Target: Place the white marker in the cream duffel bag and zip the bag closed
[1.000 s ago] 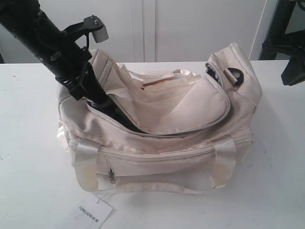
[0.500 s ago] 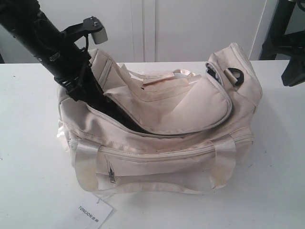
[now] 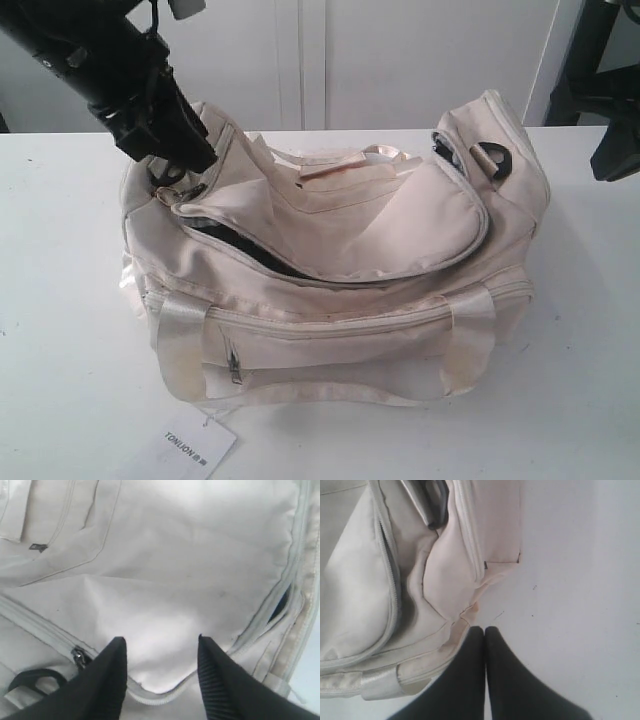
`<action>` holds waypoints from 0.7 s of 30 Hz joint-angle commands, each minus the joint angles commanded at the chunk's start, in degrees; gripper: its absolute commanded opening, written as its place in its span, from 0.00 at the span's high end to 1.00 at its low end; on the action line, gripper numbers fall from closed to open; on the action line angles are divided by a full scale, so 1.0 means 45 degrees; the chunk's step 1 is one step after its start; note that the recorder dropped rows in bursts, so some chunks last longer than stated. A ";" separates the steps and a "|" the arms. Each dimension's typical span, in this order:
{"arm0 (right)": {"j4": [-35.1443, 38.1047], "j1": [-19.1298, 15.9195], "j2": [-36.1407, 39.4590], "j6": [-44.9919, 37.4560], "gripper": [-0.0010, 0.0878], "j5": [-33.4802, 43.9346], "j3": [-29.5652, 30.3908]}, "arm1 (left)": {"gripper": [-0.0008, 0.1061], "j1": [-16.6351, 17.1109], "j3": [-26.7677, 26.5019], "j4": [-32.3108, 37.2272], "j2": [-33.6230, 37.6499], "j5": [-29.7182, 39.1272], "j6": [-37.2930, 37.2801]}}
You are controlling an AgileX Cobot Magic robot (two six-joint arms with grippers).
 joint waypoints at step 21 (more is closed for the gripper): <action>0.0000 0.0000 0.0000 0.0000 0.99 0.0025 0.0000 | 0.53 0.1656 0.0029 0.2800 0.1012 -0.2328 -0.7809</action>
